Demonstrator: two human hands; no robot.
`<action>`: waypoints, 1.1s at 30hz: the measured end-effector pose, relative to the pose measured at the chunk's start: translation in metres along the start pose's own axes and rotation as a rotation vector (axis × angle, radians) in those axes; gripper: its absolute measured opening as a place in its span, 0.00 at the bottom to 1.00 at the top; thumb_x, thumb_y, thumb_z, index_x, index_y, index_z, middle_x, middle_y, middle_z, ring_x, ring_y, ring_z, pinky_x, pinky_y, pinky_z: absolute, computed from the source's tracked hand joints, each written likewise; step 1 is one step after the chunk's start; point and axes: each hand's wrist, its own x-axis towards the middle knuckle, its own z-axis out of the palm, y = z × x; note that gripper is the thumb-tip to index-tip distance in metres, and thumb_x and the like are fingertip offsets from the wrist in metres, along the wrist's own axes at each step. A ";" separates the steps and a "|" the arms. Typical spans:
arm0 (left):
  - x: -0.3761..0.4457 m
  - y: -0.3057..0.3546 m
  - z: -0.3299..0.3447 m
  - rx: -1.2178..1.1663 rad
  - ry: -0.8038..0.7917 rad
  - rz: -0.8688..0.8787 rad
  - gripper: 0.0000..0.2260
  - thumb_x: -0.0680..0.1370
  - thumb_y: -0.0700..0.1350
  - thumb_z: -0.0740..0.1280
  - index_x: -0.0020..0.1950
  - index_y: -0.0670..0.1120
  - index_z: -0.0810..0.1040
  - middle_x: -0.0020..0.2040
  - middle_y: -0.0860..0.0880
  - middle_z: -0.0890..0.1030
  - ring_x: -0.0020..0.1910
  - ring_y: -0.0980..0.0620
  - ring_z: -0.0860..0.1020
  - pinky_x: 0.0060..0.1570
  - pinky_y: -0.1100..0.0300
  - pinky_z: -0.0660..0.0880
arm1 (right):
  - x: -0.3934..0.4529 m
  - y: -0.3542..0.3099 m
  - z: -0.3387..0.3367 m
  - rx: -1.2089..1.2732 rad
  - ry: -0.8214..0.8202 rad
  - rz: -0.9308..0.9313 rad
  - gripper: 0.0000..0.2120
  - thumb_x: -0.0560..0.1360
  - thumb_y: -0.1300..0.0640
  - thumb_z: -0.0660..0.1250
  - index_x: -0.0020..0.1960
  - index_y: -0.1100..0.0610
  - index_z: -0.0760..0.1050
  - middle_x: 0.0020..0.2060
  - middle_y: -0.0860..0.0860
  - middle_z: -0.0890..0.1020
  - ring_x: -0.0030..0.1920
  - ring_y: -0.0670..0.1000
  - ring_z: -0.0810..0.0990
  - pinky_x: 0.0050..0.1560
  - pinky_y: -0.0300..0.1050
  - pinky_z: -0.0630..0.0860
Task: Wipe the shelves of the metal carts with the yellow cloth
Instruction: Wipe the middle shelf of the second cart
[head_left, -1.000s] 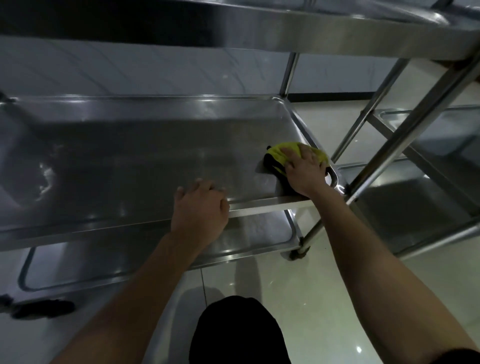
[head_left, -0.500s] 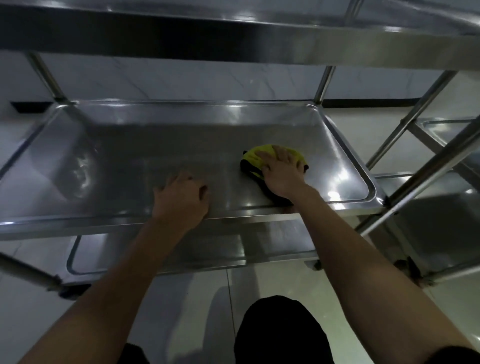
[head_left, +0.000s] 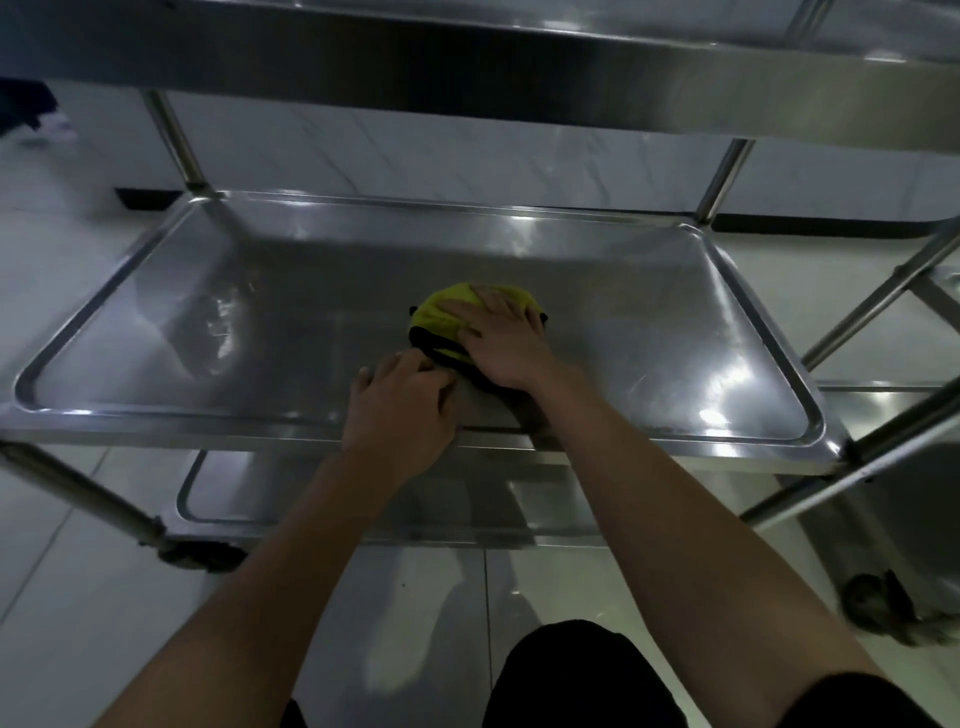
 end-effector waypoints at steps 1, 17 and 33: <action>0.001 0.002 -0.002 0.013 -0.024 -0.021 0.15 0.80 0.54 0.60 0.63 0.56 0.79 0.64 0.51 0.75 0.64 0.46 0.71 0.65 0.45 0.68 | -0.002 0.005 0.000 -0.008 0.010 0.004 0.23 0.81 0.46 0.51 0.75 0.32 0.56 0.80 0.45 0.50 0.79 0.54 0.49 0.76 0.62 0.44; 0.034 0.090 0.031 -0.010 0.053 0.073 0.12 0.79 0.55 0.64 0.59 0.55 0.82 0.59 0.50 0.78 0.60 0.45 0.76 0.60 0.45 0.72 | -0.106 0.244 -0.097 -0.095 0.276 0.593 0.23 0.82 0.47 0.54 0.76 0.38 0.59 0.79 0.52 0.54 0.79 0.58 0.50 0.76 0.64 0.44; 0.036 0.086 0.032 0.008 0.038 0.161 0.14 0.79 0.57 0.61 0.61 0.57 0.78 0.62 0.55 0.77 0.65 0.49 0.73 0.62 0.47 0.68 | 0.000 0.134 -0.054 -0.035 0.114 0.314 0.24 0.81 0.49 0.51 0.76 0.35 0.56 0.80 0.49 0.48 0.79 0.60 0.47 0.75 0.68 0.41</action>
